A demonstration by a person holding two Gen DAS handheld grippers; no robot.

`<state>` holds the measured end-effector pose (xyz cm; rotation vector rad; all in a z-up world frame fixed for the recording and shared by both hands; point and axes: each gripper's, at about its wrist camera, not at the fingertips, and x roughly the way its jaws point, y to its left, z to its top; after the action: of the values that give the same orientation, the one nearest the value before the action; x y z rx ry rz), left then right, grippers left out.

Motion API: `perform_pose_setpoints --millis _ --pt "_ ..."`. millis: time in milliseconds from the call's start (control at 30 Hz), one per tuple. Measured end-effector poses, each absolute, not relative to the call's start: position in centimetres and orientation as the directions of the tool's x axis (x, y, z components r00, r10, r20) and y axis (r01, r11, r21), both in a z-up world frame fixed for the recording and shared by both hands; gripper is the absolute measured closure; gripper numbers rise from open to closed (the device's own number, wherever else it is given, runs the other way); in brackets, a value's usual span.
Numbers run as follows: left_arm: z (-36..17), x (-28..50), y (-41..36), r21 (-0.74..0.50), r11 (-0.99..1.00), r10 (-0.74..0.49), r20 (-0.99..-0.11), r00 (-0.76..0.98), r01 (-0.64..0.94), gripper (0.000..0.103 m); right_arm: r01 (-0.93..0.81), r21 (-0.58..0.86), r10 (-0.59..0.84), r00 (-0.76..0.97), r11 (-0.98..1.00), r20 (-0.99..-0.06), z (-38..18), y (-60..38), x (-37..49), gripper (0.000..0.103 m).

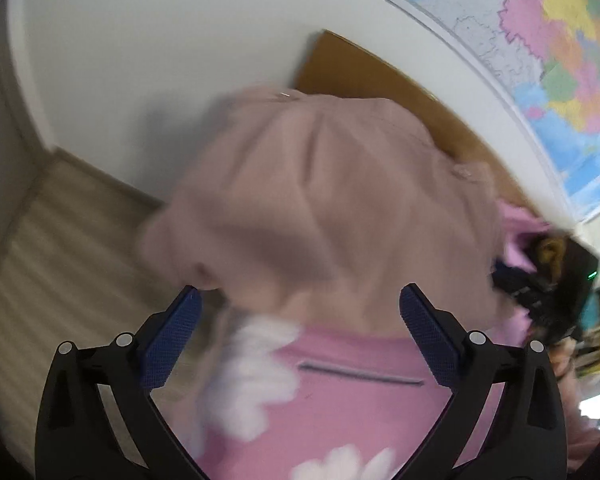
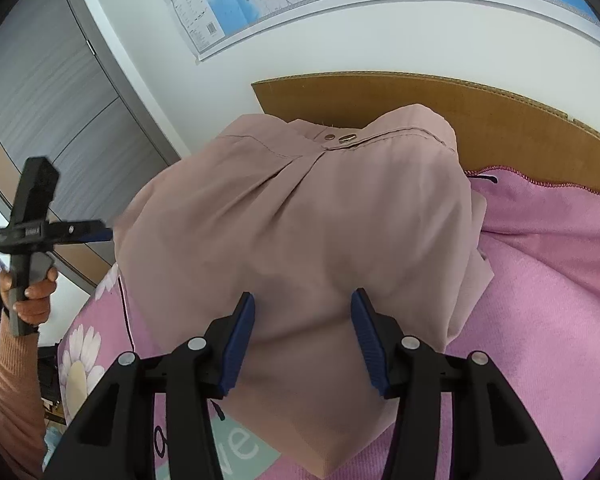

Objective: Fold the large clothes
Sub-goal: 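Lower the jacket bundle onto the bed by the headboard with both tools, then open both tools and withdraw them from the folded jacket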

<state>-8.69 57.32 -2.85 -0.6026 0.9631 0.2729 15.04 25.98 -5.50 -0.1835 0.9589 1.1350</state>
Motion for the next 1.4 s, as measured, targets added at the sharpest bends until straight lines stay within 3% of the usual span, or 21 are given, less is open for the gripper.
perform_pose_setpoints --millis 67,300,500,667,867,1400 --pt "-1.3 -10.7 56.2 -0.389 0.808 -0.05 -0.794 0.606 -0.443 0.005 -0.83 0.328 0.685 0.087 0.451 -0.723 -5.6 26.2 15.1 0.054" --pt "3.9 -11.1 47.7 -0.187 0.88 0.199 -0.689 0.697 -0.436 0.005 -0.836 0.293 0.673 0.117 0.463 -0.73 -5.3 25.4 14.2 0.053" --pt "3.4 -7.9 40.9 -0.066 0.855 0.355 -0.648 0.674 -0.514 0.005 -0.856 0.211 0.678 0.198 0.471 -0.708 -3.6 23.1 11.7 0.038" --pt "2.5 -6.9 36.1 0.011 0.843 0.417 -0.645 0.64 -0.538 0.005 -0.869 0.15 0.694 0.26 0.471 -0.671 -2.4 20.1 8.8 0.021" --pt "2.2 -7.0 33.4 0.016 0.819 0.443 -0.652 0.615 -0.574 0.005 -0.869 0.12 0.719 0.312 0.481 -0.62 -0.9 16.8 6.1 0.009" --pt "2.4 -9.6 29.9 0.038 0.744 0.547 -0.608 0.575 -0.668 0.005 -0.889 0.098 0.745 0.31 0.448 -0.59 -0.4 15.2 2.0 0.006"
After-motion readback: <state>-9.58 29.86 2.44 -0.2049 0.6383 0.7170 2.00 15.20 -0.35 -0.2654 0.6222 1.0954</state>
